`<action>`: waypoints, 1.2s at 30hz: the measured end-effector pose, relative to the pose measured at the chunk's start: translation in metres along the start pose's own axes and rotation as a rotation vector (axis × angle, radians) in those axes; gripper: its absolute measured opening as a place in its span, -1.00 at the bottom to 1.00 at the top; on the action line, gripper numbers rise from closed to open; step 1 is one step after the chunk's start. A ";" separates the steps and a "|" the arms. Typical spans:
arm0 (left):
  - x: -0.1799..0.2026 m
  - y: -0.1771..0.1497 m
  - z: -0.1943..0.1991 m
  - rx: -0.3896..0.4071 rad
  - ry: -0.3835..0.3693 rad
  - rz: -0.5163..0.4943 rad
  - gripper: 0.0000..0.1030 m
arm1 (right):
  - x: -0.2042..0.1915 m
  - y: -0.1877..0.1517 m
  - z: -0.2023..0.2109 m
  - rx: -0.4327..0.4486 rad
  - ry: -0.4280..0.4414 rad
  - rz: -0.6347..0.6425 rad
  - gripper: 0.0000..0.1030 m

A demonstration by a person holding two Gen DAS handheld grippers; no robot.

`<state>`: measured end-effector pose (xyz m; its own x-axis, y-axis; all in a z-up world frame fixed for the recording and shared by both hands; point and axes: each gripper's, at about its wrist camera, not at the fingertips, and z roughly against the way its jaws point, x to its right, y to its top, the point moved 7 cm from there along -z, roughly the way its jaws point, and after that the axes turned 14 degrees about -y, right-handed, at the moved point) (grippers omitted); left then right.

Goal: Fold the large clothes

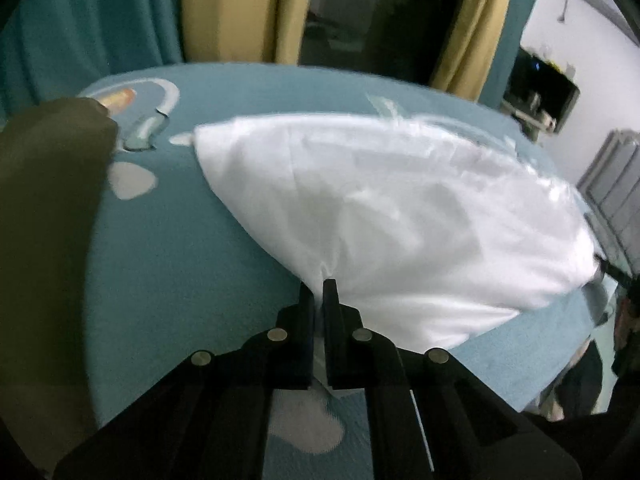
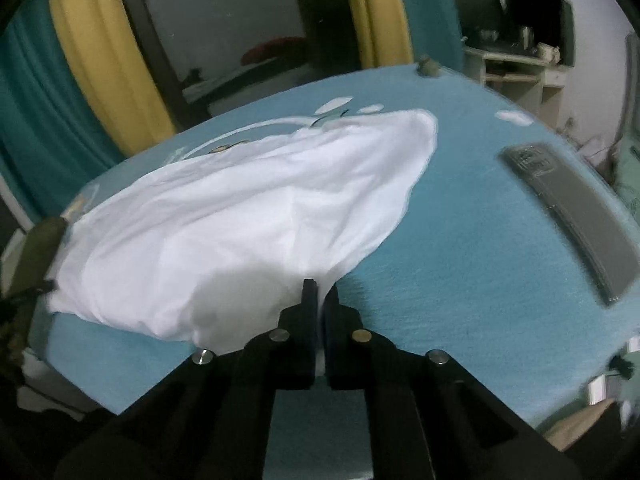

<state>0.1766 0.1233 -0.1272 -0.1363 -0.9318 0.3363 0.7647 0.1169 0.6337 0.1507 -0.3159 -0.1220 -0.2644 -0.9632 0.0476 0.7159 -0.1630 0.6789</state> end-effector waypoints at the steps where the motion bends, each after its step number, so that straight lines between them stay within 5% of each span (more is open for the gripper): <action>1: 0.000 0.001 0.007 0.015 0.007 0.003 -0.92 | 0.004 0.002 0.005 0.012 -0.023 0.013 -0.97; 12: -0.009 -0.033 0.012 -0.080 0.006 0.053 -0.87 | 0.026 -0.020 0.009 -0.025 -0.110 0.049 -0.99; 17: -0.008 -0.020 0.026 -0.015 0.062 0.029 -0.42 | 0.032 -0.008 0.021 -0.020 -0.184 0.079 -0.97; 19: -0.004 -0.008 0.038 0.042 0.087 0.014 -0.18 | 0.029 0.002 0.031 0.021 -0.167 0.073 -0.96; 25: 0.029 0.022 0.047 0.144 0.073 -0.086 0.06 | -0.037 0.032 0.030 0.101 -0.001 0.145 -0.86; 29: 0.054 0.033 0.022 0.112 0.024 -0.125 0.07 | -0.100 0.039 0.013 0.101 0.093 0.230 0.11; 36: 0.076 0.021 -0.052 -0.036 0.002 -0.103 0.06 | -0.130 0.016 -0.025 0.063 -0.004 0.398 0.40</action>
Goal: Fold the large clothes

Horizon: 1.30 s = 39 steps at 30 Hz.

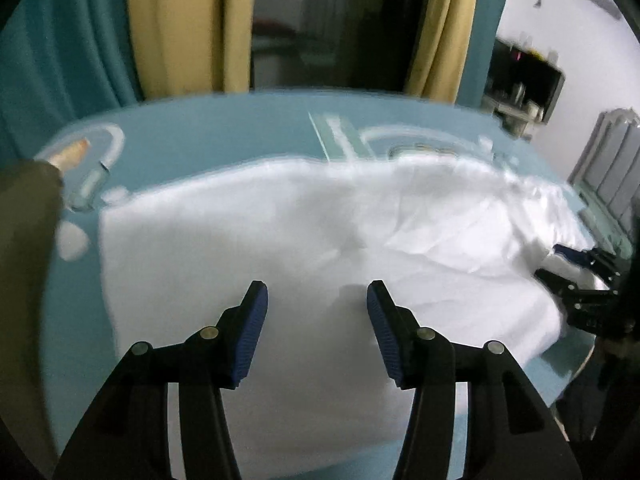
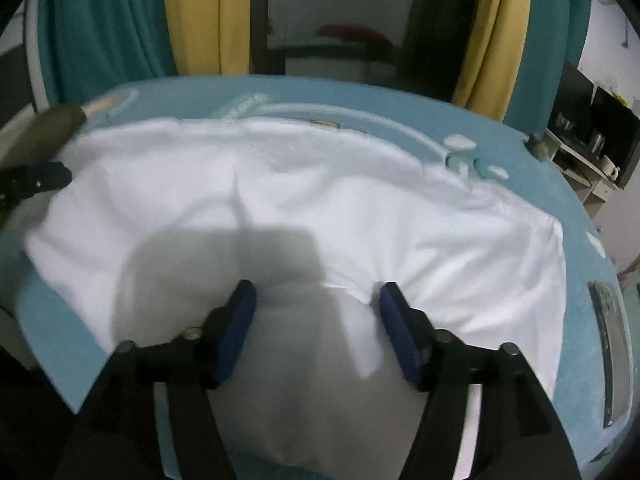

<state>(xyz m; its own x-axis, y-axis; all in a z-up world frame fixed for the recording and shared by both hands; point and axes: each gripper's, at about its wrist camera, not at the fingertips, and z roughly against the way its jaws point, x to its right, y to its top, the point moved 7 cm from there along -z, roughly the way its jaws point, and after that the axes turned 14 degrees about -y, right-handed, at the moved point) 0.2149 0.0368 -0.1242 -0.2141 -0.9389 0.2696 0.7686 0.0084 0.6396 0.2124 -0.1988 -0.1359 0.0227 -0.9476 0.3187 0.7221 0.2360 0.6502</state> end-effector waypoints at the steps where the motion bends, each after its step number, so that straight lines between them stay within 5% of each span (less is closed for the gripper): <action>1: 0.005 -0.005 -0.009 -0.053 -0.003 -0.016 0.06 | 0.003 -0.002 0.002 0.004 -0.005 -0.006 0.45; 5: 0.020 -0.002 -0.011 -0.096 0.072 -0.118 0.07 | 0.016 -0.013 0.011 0.012 0.044 -0.066 0.57; 7: 0.028 0.016 0.000 -0.030 0.093 -0.125 0.07 | 0.029 -0.017 0.021 0.039 0.053 -0.112 0.57; 11: 0.060 0.046 0.010 0.094 0.022 -0.142 0.07 | 0.075 -0.028 0.034 0.045 0.063 -0.236 0.72; 15: 0.081 0.047 -0.022 0.032 -0.024 -0.154 0.07 | 0.121 -0.042 0.036 -0.014 -0.023 -0.337 0.73; 19: 0.082 0.049 -0.050 0.020 -0.039 -0.102 0.07 | 0.139 -0.054 0.034 -0.049 0.016 -0.424 0.75; 24: 0.075 0.045 -0.072 0.015 -0.073 -0.014 0.06 | 0.128 -0.061 0.019 -0.087 0.063 -0.506 0.95; 28: 0.078 0.034 -0.088 -0.027 -0.009 -0.105 0.08 | 0.110 -0.047 0.015 -0.073 0.166 -0.580 1.00; 35: 0.077 0.035 -0.087 -0.027 -0.016 -0.095 0.08 | 0.055 -0.016 0.001 -0.028 0.322 -0.600 1.00; 37: 0.077 0.036 -0.087 -0.027 -0.012 -0.092 0.08 | 0.044 -0.008 -0.003 -0.027 0.346 -0.597 0.89; 38: 0.076 0.036 -0.087 -0.025 -0.020 -0.088 0.08 | 0.036 -0.005 -0.004 -0.029 0.366 -0.582 0.48; 39: 0.075 0.035 -0.086 -0.022 -0.033 -0.083 0.08 | 0.027 -0.001 -0.008 -0.042 0.397 -0.558 -0.20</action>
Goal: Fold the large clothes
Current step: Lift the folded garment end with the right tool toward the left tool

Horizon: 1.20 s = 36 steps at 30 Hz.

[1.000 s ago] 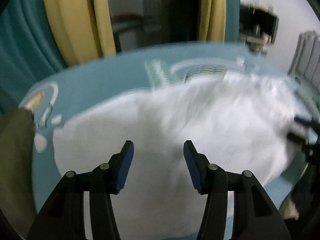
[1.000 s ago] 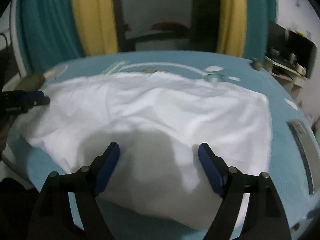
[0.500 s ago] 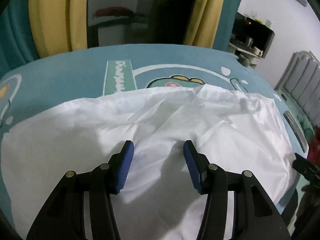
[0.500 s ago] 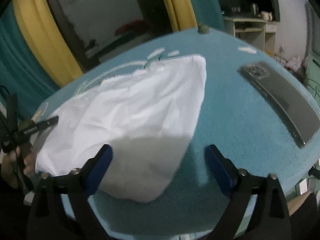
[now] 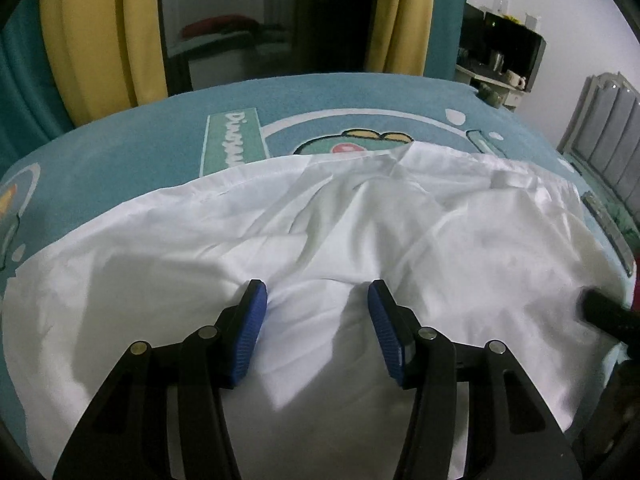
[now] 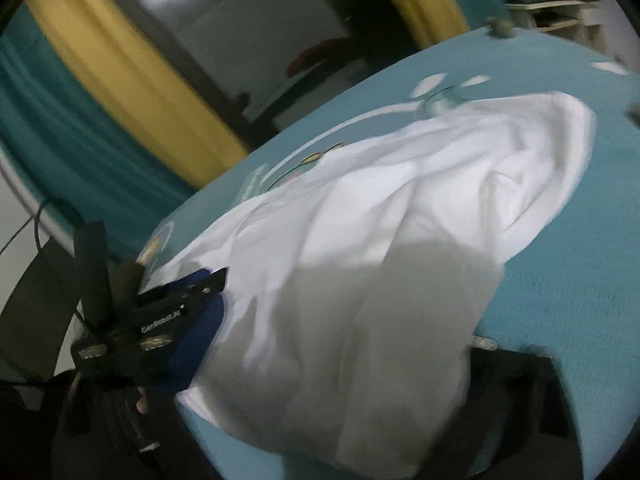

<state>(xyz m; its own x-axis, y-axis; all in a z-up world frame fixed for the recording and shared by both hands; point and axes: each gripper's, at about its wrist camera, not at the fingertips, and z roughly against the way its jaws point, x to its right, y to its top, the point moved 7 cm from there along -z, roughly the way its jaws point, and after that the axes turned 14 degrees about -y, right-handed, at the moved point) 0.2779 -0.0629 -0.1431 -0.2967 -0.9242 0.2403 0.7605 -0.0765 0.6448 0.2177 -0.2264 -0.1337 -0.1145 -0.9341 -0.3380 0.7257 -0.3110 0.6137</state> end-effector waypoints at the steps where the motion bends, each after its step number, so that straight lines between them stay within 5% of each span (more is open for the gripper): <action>1: -0.001 0.000 0.001 0.002 -0.009 0.006 0.09 | -0.006 -0.001 -0.007 -0.026 0.041 0.008 -0.29; 12: -0.006 0.002 0.010 0.000 -0.077 0.005 0.11 | -0.106 0.025 0.011 0.062 -0.099 0.367 -0.43; 15: -0.027 0.005 0.046 0.086 -0.128 0.073 0.10 | -0.143 0.023 0.010 0.072 -0.139 0.486 -0.42; 22: -0.109 -0.014 0.143 0.258 -0.011 0.183 0.11 | -0.216 0.006 -0.017 0.035 -0.114 0.654 -0.38; 31: -0.194 -0.075 0.211 0.306 0.148 0.324 0.11 | -0.282 -0.070 -0.062 -0.132 -0.016 0.818 -0.25; 34: -0.211 -0.090 0.227 0.309 0.174 0.360 0.11 | -0.301 -0.082 -0.067 -0.157 0.037 0.852 0.10; 36: -0.219 -0.096 0.234 0.315 0.189 0.380 0.11 | -0.315 -0.089 -0.061 -0.171 0.124 0.851 0.51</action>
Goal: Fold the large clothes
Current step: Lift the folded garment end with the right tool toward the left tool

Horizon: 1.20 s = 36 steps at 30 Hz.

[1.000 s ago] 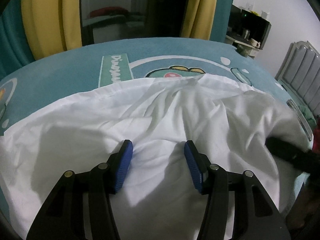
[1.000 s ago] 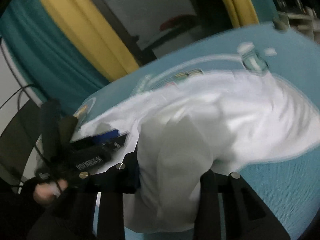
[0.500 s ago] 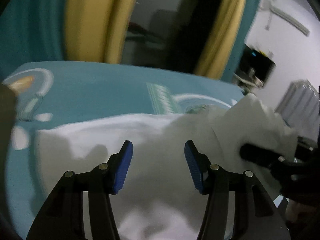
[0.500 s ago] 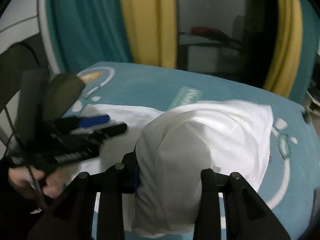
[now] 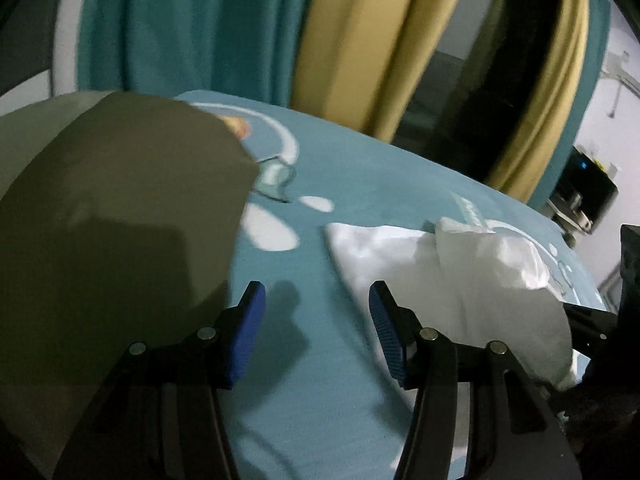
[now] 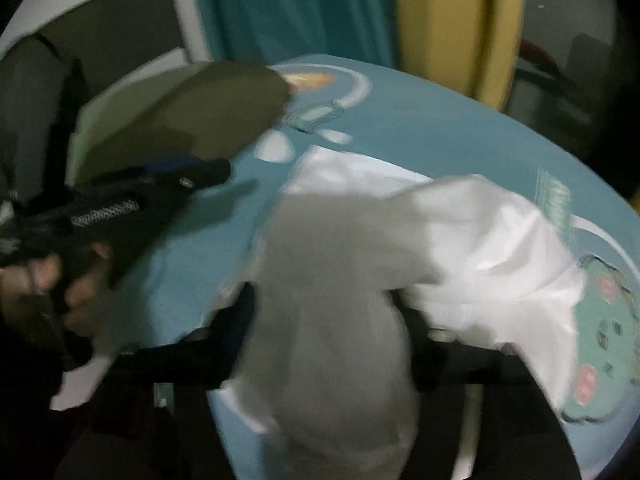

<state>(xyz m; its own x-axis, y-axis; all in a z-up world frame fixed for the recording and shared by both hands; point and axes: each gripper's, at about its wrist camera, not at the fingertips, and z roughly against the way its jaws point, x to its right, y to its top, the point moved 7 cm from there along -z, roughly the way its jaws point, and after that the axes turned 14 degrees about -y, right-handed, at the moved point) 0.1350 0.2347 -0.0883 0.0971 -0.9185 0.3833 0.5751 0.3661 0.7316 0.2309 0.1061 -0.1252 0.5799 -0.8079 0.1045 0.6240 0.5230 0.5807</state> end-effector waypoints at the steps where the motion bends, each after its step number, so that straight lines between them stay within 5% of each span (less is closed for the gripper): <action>1: -0.006 0.001 0.005 0.007 0.010 0.007 0.11 | -0.008 0.004 0.001 0.014 0.043 0.006 0.51; 5: -0.021 0.010 0.021 0.038 0.045 0.020 0.11 | -0.042 0.018 0.007 0.033 0.247 0.020 0.51; 10: -0.015 0.023 0.032 0.055 0.052 -0.014 0.11 | -0.047 0.024 0.028 0.109 0.243 0.066 0.51; 15: 0.028 0.026 0.008 0.011 -0.075 -0.084 0.11 | 0.004 0.017 0.056 0.174 0.142 -0.034 0.51; 20: 0.090 0.005 -0.045 -0.174 -0.235 -0.234 0.11 | 0.084 -0.016 0.054 0.136 -0.042 -0.213 0.51; 25: 0.082 -0.004 -0.094 -0.286 -0.111 -0.281 0.11 | 0.132 -0.050 0.049 0.082 -0.129 -0.352 0.51; 31: 0.010 0.030 -0.089 -0.195 0.126 -0.112 0.11 | 0.155 -0.069 0.040 0.042 -0.123 -0.426 0.51; 36: -0.021 0.028 -0.066 -0.177 0.164 -0.014 0.11 | 0.157 -0.065 0.029 0.047 -0.044 -0.453 0.51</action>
<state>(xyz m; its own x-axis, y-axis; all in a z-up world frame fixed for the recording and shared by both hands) 0.2030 0.2546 -0.1131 0.2105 -0.9404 0.2670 0.7092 0.3348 0.6204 0.2663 -0.0620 -0.1234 0.2306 -0.9636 -0.1354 0.7844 0.1018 0.6118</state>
